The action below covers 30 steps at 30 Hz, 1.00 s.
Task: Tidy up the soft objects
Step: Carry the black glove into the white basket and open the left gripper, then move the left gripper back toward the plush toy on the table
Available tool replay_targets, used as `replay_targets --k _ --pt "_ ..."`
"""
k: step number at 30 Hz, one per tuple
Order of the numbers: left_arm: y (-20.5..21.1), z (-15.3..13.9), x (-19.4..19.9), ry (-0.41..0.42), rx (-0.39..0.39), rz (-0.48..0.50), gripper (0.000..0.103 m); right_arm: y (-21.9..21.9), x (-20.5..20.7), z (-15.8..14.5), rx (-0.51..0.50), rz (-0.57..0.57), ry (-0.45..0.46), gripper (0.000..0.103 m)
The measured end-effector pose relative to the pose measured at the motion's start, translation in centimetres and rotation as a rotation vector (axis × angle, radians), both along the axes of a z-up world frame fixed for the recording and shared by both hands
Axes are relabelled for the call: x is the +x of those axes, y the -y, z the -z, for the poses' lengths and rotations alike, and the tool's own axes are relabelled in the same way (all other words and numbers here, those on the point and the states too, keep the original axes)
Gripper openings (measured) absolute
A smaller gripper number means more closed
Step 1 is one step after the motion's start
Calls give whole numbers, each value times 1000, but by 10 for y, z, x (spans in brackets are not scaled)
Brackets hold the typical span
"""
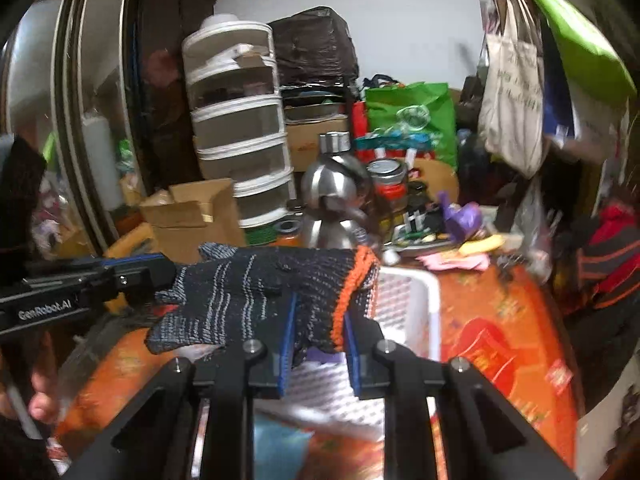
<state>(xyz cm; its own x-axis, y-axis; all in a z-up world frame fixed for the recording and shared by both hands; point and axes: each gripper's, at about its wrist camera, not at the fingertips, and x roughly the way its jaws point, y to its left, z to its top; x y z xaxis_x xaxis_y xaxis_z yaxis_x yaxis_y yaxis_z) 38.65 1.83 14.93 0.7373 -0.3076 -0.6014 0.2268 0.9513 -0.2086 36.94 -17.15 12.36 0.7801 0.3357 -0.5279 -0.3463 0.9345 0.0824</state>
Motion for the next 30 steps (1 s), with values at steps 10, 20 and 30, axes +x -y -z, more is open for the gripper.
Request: replay_targets --k 10,20,30 --pt "13 54 70 -85 41 -55 7 -5 60 57 -51 21 -100 20" --pt "8 103 74 -133 128 -83 19 -14 64 85 -104 13 -173 37" --pt "-12 103 42 -94 95 -104 83 3 46 76 -77 70 -144 67"
